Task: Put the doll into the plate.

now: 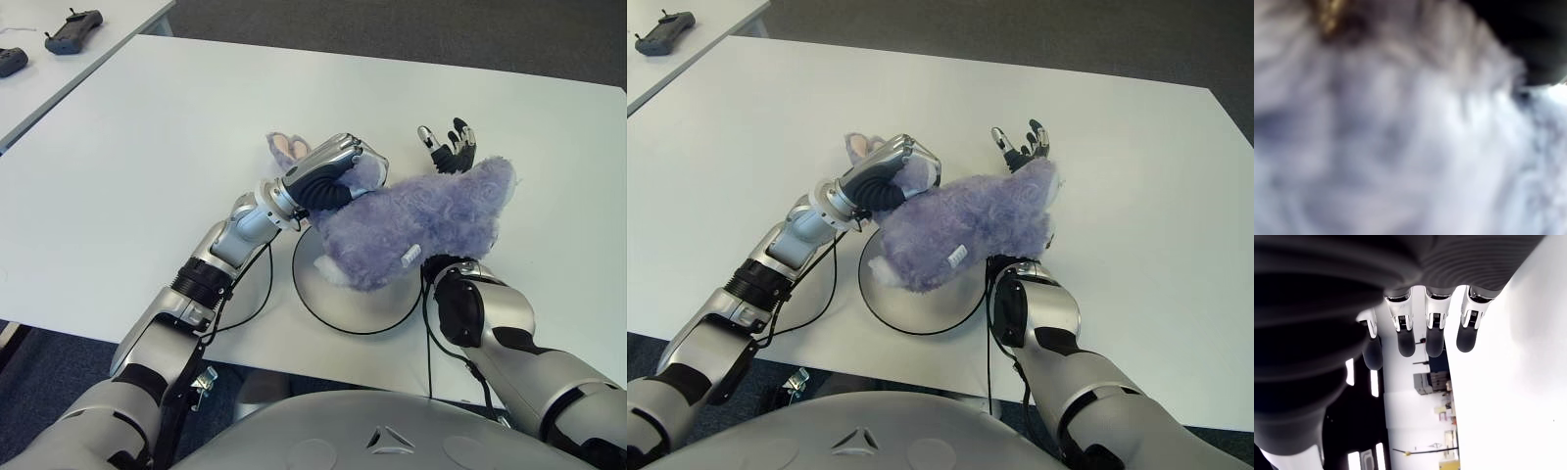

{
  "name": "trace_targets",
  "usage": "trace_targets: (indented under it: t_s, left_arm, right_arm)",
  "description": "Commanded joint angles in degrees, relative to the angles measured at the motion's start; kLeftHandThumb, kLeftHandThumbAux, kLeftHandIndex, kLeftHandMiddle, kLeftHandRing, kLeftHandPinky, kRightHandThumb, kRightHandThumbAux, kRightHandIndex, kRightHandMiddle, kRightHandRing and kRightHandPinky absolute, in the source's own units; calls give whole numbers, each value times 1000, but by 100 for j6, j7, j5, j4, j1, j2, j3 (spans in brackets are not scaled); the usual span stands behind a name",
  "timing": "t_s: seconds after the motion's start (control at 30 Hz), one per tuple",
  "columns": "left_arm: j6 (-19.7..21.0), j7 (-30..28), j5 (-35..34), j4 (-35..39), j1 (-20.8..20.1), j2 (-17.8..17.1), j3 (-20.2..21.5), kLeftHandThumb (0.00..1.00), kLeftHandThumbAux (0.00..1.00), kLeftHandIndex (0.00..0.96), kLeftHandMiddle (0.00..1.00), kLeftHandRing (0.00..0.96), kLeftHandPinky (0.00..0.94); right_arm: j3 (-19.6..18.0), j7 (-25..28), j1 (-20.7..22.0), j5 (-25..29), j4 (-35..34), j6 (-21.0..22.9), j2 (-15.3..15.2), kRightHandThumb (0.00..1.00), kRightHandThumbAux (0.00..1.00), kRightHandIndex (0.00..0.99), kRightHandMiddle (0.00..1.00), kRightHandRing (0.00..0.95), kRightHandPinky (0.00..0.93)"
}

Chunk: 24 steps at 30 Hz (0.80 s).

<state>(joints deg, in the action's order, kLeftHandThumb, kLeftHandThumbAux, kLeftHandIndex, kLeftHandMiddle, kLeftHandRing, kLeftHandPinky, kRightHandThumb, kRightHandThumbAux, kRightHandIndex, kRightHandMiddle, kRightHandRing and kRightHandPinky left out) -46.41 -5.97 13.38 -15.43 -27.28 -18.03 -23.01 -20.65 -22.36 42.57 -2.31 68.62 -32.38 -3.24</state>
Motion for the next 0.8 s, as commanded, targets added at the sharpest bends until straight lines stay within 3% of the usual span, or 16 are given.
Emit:
trace_targets:
  t_s: [0.03, 0.8]
  left_arm:
    - [343, -302, -13, -64, 443, -7, 48, 891, 660, 769, 834, 836, 814]
    - [570, -225, 100, -107, 965, 146, 79, 794, 692, 746, 834, 828, 837]
  right_arm:
    - [-35, 111, -1663, 76, 941, 873, 432, 0, 753, 176, 117, 89, 101]
    - [-184, 204, -1681, 238, 925, 823, 462, 20, 771, 207, 141, 100, 110]
